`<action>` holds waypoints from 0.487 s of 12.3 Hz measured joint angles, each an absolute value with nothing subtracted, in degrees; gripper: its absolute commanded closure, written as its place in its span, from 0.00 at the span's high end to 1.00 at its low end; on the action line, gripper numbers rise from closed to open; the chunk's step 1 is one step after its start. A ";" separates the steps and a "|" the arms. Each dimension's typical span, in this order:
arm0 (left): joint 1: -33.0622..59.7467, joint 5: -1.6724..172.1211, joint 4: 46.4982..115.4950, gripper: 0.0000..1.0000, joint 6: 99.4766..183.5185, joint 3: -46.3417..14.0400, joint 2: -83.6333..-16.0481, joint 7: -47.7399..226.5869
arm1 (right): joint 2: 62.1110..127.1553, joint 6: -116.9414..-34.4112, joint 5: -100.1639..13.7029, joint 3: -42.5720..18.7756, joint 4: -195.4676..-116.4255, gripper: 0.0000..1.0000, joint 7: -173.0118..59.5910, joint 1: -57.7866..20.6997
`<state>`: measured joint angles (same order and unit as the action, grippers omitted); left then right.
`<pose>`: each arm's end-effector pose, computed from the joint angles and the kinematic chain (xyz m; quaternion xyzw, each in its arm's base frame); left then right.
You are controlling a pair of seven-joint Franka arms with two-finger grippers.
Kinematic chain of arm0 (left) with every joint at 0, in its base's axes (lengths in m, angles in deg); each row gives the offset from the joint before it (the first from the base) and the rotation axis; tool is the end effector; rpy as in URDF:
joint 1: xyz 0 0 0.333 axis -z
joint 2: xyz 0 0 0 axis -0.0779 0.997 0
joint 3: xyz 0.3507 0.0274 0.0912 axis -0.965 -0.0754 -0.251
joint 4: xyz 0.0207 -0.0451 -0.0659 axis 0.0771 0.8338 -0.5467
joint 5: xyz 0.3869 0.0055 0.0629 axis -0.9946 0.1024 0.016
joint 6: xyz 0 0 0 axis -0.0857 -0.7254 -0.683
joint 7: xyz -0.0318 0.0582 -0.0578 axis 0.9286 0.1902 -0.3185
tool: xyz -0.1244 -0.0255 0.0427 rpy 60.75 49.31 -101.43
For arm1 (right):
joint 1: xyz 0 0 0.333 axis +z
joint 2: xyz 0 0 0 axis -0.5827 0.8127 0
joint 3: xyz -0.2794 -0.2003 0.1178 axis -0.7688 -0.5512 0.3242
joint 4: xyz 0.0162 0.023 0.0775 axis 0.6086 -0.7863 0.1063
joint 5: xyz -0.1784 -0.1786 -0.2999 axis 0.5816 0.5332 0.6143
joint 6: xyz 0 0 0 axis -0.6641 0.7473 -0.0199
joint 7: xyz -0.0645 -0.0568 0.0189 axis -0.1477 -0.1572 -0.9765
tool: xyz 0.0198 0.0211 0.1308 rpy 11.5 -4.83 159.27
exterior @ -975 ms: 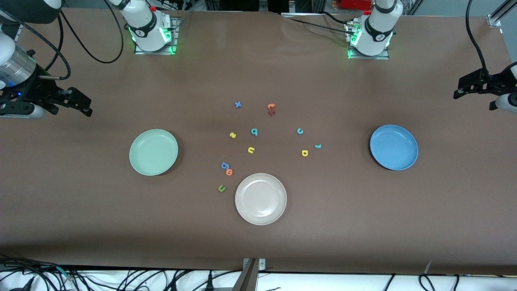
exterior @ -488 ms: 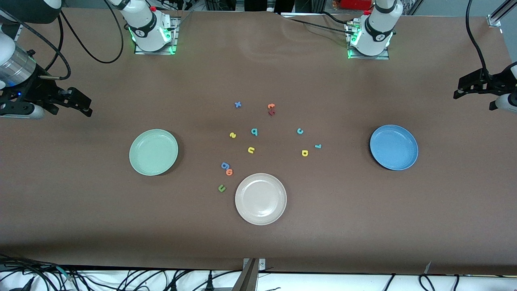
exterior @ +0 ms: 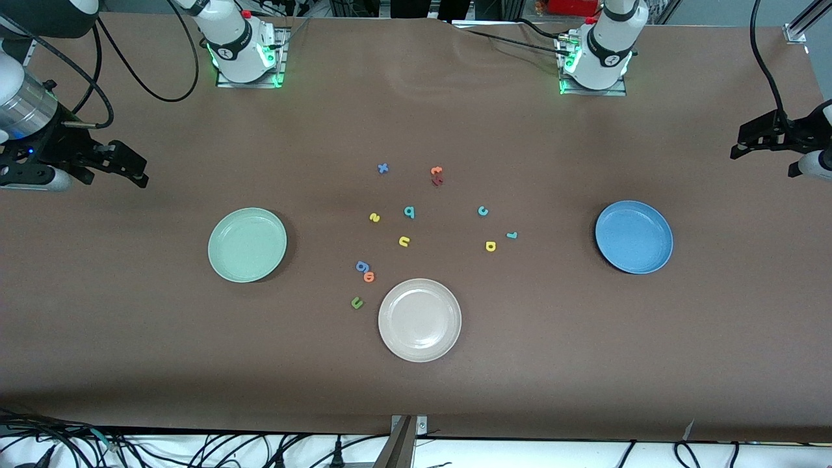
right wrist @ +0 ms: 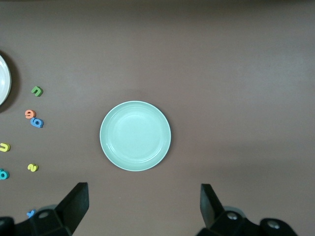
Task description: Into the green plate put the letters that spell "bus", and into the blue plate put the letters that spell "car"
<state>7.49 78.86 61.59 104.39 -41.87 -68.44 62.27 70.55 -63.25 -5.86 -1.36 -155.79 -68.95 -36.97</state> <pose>0.5739 0.0325 0.6414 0.9875 -0.1435 -0.0589 0.0284 0.5679 0.0368 0.5989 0.9987 -0.0293 0.0426 0.0001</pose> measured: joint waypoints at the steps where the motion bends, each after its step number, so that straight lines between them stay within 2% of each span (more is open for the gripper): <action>1: 7.49 78.86 61.59 1.00 104.39 -41.89 -68.44 62.27 | 70.55 -63.25 -5.86 -1.66 -155.78 1.00 -68.95 -36.99; 6: 7.48 78.86 61.42 1.00 104.39 -41.89 -68.44 62.27 | 70.32 -63.27 -5.83 -2.85 -155.09 1.00 -68.72 -37.03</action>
<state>7.48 78.86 61.42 104.39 -41.89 -68.44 62.27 70.32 -63.27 -5.83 -2.85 -155.09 -68.72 -37.03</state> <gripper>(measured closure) 0.000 0.000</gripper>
